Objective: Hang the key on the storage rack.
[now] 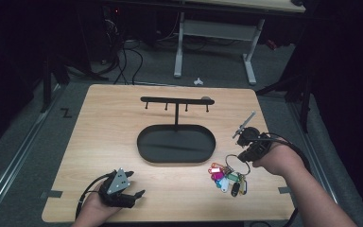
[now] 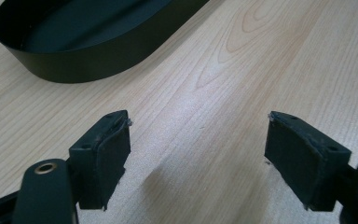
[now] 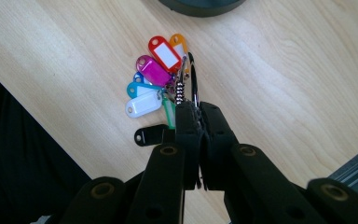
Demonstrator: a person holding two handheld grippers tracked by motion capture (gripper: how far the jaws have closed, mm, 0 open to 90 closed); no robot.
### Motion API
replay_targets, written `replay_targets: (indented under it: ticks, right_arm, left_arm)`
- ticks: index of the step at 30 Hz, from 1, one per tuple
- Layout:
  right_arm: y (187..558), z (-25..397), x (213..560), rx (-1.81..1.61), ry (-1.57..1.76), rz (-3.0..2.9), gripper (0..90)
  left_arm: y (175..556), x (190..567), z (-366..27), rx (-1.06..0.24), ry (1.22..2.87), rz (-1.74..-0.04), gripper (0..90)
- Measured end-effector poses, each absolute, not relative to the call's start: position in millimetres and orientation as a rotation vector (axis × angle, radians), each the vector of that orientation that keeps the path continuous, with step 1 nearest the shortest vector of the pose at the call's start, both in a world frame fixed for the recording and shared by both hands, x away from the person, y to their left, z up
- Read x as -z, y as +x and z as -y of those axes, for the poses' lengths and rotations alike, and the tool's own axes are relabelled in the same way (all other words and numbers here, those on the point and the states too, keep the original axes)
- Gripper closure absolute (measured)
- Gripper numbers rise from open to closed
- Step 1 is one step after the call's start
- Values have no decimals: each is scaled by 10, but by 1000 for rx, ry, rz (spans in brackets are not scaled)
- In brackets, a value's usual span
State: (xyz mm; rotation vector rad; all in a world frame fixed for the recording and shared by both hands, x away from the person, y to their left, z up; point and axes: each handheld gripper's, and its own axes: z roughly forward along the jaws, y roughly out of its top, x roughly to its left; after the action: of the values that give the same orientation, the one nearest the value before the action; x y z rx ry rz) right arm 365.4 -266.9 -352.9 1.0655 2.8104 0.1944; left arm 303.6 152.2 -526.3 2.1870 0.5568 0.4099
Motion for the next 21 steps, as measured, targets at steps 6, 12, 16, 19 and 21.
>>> replay_targets:
  ticks: [6,12,16,19,21]
  right_arm:
    - [3697,2623,3408,-190,1055,-2796,875]
    - [3735,2560,3253,-192,1027,-2774,875]
    - [3775,2539,3174,-181,1026,-2766,875]
    - [3802,2514,3120,-179,1025,-2755,875]
    - [3818,2499,3089,-182,1019,-2749,875]
  left_arm:
    - [3023,5234,-1576,-422,2160,-576,228]
    - [3030,5241,-1580,-420,2164,-576,227]
    - [3032,5237,-1583,-418,2165,-577,227]
    - [3035,5239,-1578,-420,2166,-575,227]
    - [3035,5241,-1572,-416,2170,-574,227]
